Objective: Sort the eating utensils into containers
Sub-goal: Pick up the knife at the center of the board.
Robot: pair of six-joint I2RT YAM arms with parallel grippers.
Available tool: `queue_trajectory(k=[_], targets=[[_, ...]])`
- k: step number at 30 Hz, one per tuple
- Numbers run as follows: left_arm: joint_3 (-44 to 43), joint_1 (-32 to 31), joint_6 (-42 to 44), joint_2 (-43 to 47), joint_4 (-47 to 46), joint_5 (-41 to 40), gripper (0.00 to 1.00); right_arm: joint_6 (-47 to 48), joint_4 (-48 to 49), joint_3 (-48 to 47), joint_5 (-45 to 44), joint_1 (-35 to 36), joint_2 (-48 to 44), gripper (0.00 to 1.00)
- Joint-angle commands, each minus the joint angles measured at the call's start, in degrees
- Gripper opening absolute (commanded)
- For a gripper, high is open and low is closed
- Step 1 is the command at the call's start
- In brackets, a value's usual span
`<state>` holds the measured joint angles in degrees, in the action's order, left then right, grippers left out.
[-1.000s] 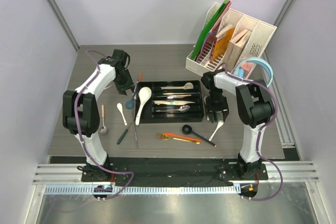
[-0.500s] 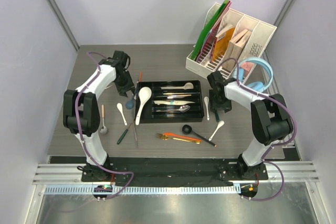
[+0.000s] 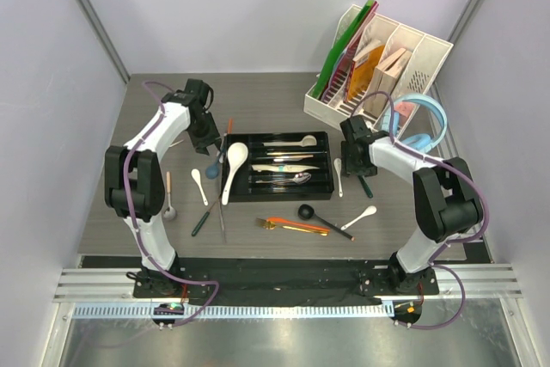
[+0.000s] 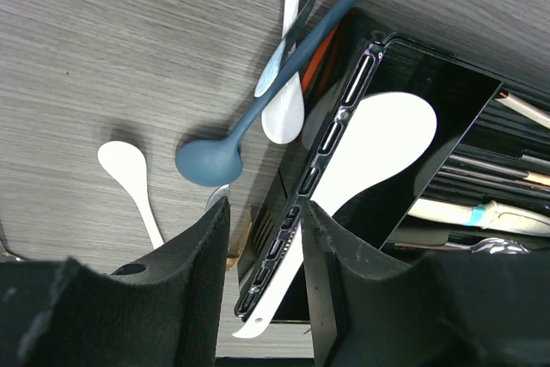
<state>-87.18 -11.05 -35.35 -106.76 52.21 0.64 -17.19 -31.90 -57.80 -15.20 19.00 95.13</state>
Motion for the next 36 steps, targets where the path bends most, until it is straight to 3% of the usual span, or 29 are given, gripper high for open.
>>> queue_trajectory(k=[1,13,21,24,25,30,36], targets=[[-2.0,0.2,0.7,-0.5,0.5,0.6,0.4,1.8,1.7,-3.6,-2.2,-0.2,-1.9,0.58],[-1.4,0.2,0.4,-0.2,0.4,0.3,0.4,2.7,0.5,-1.1,-2.0,-2.2,0.9,0.59],[-1.3,0.2,0.3,-0.1,0.4,0.4,0.4,3.4,-0.3,0.9,3.2,-3.3,4.6,0.56],[-1.1,0.2,0.3,-0.1,0.3,0.6,0.4,3.0,-1.1,0.8,4.9,-3.5,6.1,0.46],[-1.1,0.2,0.3,-0.2,0.4,0.8,0.4,3.1,-1.3,0.8,5.3,-3.7,6.2,0.34],[-1.1,0.2,0.4,-0.4,0.0,0.8,0.4,3.0,-3.3,0.8,7.3,-3.6,4.2,0.03],[-1.0,0.2,0.0,-1.2,-0.7,1.3,0.4,2.3,-9.9,0.2,5.4,-3.6,0.7,0.01]])
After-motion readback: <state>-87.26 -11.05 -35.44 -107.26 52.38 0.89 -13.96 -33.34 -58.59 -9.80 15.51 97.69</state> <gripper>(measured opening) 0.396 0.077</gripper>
